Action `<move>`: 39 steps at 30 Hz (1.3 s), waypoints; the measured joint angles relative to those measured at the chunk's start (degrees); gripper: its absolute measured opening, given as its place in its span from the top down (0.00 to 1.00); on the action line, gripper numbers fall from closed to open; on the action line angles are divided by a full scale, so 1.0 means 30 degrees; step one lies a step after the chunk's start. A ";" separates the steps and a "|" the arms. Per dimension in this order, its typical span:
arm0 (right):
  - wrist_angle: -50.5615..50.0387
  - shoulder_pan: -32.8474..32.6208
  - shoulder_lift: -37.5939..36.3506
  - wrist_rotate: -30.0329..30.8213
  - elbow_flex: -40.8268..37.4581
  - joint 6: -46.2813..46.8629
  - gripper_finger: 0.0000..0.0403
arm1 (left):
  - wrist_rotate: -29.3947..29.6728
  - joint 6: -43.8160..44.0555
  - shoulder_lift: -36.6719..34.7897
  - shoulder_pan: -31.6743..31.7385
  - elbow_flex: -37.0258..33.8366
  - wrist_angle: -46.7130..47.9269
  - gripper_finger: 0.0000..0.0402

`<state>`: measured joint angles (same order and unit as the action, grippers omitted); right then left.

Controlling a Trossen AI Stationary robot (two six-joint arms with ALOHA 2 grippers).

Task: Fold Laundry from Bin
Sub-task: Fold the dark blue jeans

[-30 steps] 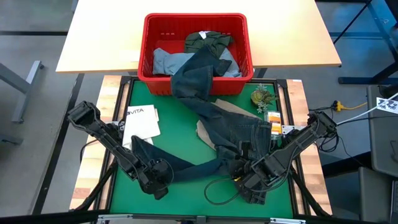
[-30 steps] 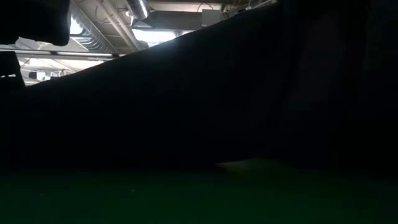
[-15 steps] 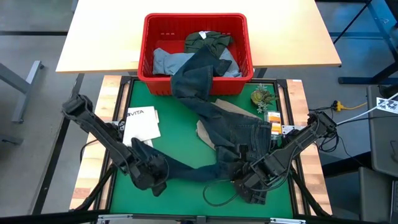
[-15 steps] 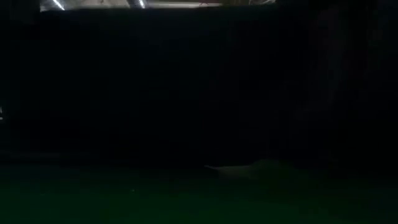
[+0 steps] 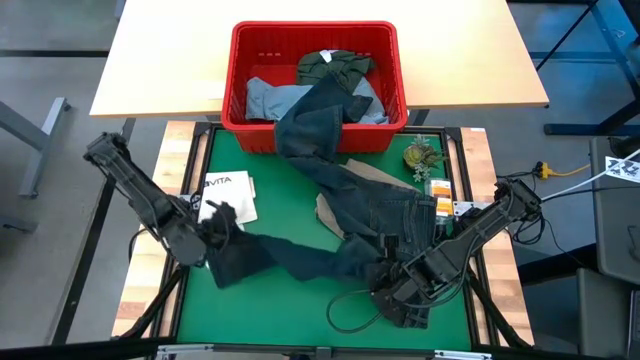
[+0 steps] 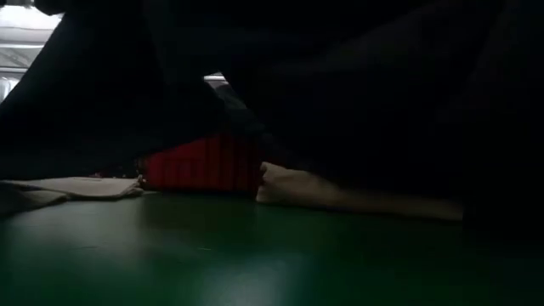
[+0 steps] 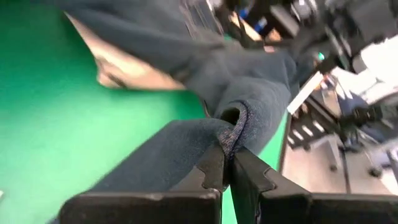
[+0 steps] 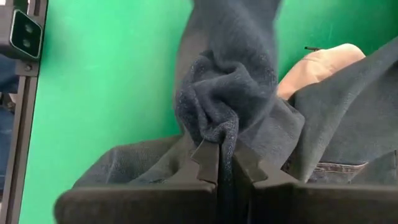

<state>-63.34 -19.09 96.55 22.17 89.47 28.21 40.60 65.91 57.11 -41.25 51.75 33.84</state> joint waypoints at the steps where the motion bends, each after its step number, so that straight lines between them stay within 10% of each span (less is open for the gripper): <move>1: 0.0201 -0.0002 0.0073 -0.0078 0.0000 0.0007 0.98 | 0.0237 -0.0108 -0.0266 0.0000 0.0000 0.0258 0.98; 27: 1.6253 0.0015 0.7075 -0.3751 -0.0002 -0.0068 0.98 | -1.0587 -0.0027 -0.0949 -0.0007 0.0007 0.1069 0.98; 39: 1.8148 0.0304 0.8658 -0.5263 -0.0006 -0.0506 0.90 | -1.0881 -0.0001 -0.0949 -0.0007 0.0007 0.1495 0.98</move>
<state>-8.89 -18.18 122.52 6.38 89.45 26.70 7.95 65.91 54.26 -41.28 51.77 38.32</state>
